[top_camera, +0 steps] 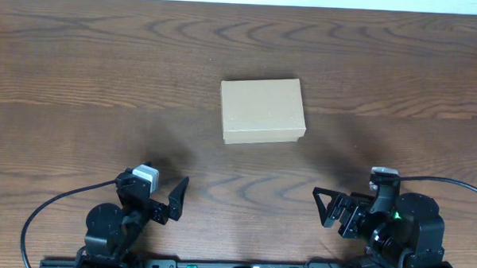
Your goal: Pack container
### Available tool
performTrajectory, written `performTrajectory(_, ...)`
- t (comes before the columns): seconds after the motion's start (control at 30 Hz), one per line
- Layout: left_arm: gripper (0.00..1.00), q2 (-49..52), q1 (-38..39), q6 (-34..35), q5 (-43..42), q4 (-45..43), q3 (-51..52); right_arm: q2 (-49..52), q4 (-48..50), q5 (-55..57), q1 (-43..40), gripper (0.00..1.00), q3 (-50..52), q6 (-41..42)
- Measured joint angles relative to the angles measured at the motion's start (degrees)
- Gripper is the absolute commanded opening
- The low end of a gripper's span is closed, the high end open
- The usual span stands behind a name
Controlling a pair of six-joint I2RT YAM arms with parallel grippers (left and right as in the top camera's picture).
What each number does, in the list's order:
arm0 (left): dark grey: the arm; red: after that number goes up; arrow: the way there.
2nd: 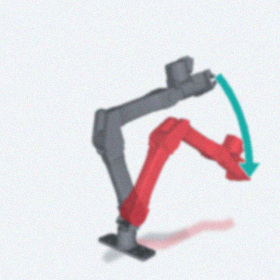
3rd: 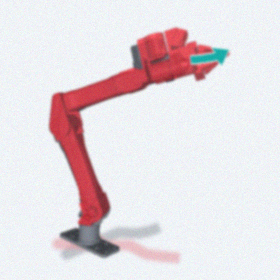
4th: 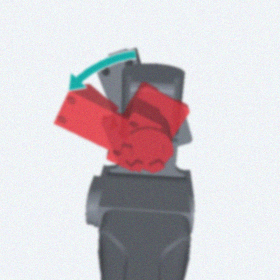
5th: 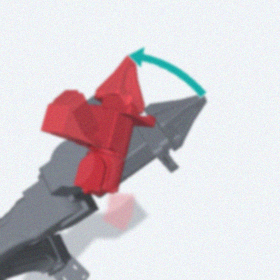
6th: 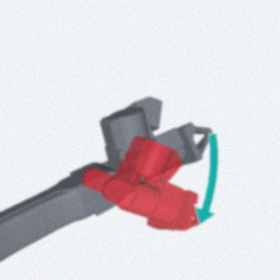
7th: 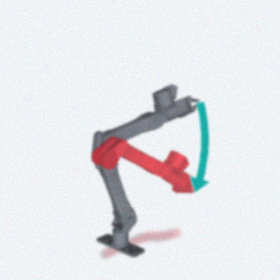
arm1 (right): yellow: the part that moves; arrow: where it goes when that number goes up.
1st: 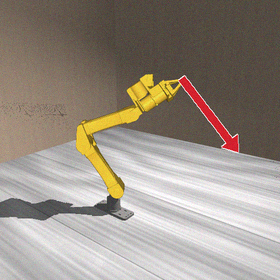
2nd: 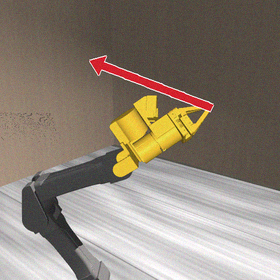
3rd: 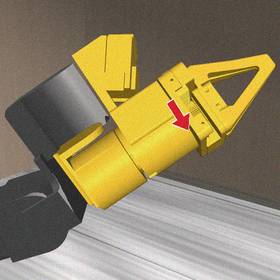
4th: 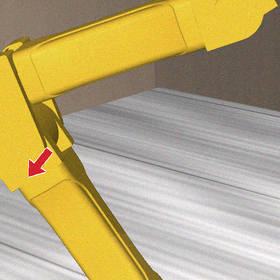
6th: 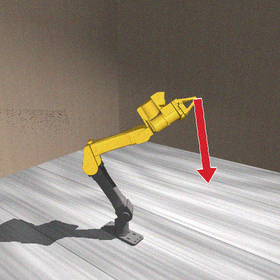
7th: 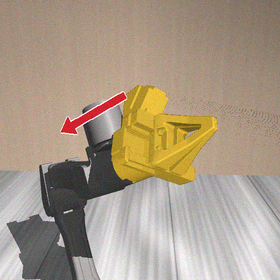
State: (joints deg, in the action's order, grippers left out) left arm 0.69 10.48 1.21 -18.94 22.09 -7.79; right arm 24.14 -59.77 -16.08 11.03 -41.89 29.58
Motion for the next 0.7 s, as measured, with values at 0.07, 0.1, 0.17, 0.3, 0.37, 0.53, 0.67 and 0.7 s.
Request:
performTrajectory(0.07, 0.95, 0.0, 0.0, 0.0, -0.02, 0.02, 0.0, 0.0, 0.0, 0.0, 0.0, 0.99, 0.0, 0.0)
performTrajectory(0.1, 0.95, 0.0, 0.0, 0.0, -0.02, 0.0, 0.0, 0.0, 0.0, -0.02, 0.0, 0.99, 0.0, 0.0)
performTrajectory(0.17, 0.95, 0.0, 0.0, 0.0, 0.0, 0.02, 0.0, 0.0, 0.0, 0.0, 0.0, 0.99, 0.0, 0.0)
performTrajectory(0.3, 0.95, 0.0, 0.0, 0.0, -0.02, 0.02, 0.0, 0.0, 0.0, 0.0, 0.0, 0.99, 0.0, 0.0)
performTrajectory(0.37, 0.95, 0.0, 0.0, 0.0, 0.0, 0.02, 0.0, 0.0, 0.0, -0.02, 0.0, 0.99, 0.0, 0.0)
performTrajectory(0.53, 0.95, 0.0, 0.0, 0.0, 0.0, 0.02, 0.0, 0.0, 0.0, 0.0, 0.0, 0.99, 0.0, 0.0)
performTrajectory(0.67, 0.95, 0.0, 0.0, 0.0, 0.0, 0.02, 0.0, -0.13, 0.0, 0.04, 0.37, 0.99, 0.0, 0.0)
performTrajectory(0.7, 0.95, 0.0, 0.0, 0.0, 0.0, 0.02, 0.0, -0.33, 0.02, 0.22, 0.76, 0.99, 0.0, -0.04)
